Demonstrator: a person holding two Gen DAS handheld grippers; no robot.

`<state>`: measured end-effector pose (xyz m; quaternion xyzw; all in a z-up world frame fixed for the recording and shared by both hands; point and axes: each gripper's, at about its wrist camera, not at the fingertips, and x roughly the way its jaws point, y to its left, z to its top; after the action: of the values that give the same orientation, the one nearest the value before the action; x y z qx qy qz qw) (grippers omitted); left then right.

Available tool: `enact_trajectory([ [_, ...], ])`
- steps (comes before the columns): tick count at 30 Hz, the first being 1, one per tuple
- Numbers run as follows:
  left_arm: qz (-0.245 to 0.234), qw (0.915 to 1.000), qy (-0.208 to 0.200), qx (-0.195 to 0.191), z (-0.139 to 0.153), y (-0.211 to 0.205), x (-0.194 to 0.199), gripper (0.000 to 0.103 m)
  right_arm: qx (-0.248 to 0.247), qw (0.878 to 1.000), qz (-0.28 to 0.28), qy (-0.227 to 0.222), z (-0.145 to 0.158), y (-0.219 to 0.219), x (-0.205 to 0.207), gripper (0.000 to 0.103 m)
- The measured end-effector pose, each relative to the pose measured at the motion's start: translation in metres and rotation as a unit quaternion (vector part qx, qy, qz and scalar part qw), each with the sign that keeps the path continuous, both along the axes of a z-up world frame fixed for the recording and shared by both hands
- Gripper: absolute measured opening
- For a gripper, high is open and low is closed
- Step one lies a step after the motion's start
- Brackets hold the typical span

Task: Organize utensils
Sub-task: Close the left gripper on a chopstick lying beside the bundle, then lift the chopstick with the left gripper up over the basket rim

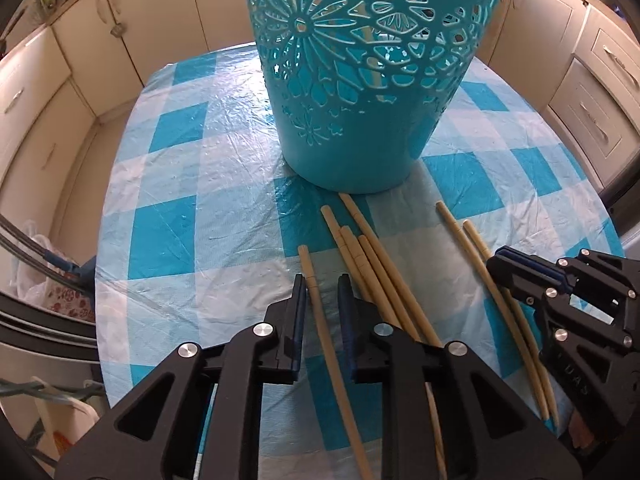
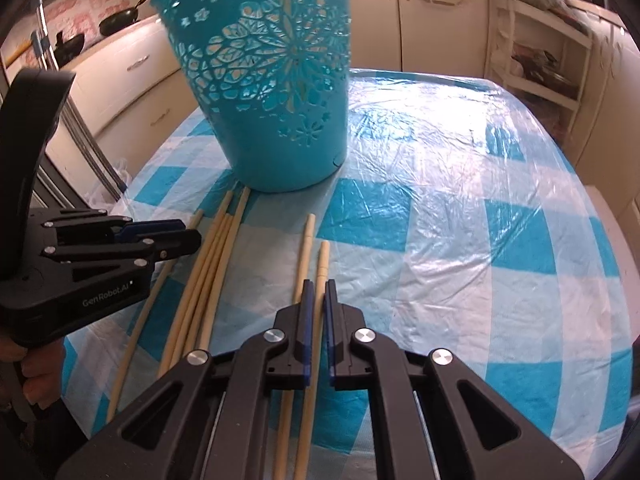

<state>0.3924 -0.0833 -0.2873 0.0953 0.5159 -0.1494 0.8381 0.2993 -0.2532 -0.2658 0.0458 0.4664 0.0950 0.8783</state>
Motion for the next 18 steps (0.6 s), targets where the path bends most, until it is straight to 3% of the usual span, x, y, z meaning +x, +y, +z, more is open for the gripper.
enact_trajectory([
  [7,0.008,0.9999,-0.003,0.011,0.000,-0.005,0.000,0.015,-0.013,1.000,0.014,-0.001,0.000,0.001,0.004,0.007],
  [8,0.007,0.9999,-0.005,0.009,0.000,-0.006,-0.001,0.009,-0.010,1.000,0.011,-0.002,-0.001,0.000,0.004,0.006],
  [15,0.012,0.9997,-0.022,0.008,0.004,-0.002,-0.014,0.005,0.054,0.997,-0.054,-0.012,-0.006,-0.034,0.002,0.006],
  [18,0.012,0.9995,-0.030,0.003,0.012,0.001,-0.022,0.005,0.062,0.997,-0.055,-0.010,-0.007,-0.035,0.003,0.006],
])
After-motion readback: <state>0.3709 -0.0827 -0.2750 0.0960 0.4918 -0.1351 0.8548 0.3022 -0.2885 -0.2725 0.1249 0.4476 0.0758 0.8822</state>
